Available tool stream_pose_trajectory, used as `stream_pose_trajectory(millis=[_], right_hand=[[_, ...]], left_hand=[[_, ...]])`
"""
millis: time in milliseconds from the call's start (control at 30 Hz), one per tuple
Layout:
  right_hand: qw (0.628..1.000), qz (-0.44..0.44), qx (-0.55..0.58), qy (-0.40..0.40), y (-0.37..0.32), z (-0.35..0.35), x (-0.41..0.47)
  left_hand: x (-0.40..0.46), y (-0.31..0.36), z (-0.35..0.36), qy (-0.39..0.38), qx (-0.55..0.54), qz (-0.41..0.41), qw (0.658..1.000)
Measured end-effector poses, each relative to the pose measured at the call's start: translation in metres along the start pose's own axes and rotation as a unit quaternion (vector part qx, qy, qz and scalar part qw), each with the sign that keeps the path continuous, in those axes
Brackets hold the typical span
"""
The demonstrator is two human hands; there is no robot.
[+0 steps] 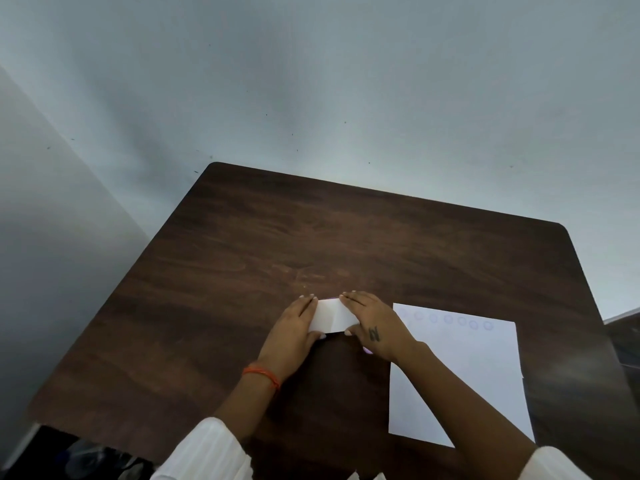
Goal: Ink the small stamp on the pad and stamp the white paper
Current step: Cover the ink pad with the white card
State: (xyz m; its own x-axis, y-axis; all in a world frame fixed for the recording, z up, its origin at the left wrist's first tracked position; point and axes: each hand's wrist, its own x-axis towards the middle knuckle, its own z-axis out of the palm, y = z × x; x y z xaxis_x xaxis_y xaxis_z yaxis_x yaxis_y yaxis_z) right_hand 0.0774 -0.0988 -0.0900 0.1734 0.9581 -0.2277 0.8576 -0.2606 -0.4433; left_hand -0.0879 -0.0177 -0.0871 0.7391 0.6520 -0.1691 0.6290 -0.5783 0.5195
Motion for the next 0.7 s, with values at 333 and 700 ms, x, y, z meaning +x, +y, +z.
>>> stream_pose_trajectory(millis=[333, 700], right_hand=[[1.000, 0.016, 0.001, -0.016, 0.0090, 0.0076, 0.0032], [0.999, 0.012, -0.005, -0.029, 0.0109, 0.0054, 0.0065]], left_hand=[[0.0021, -0.0019, 0.0081, -0.019, 0.015, -0.006, 1.000], [0.0087, -0.0063, 0.0099, -0.025, 0.022, -0.006, 0.999]])
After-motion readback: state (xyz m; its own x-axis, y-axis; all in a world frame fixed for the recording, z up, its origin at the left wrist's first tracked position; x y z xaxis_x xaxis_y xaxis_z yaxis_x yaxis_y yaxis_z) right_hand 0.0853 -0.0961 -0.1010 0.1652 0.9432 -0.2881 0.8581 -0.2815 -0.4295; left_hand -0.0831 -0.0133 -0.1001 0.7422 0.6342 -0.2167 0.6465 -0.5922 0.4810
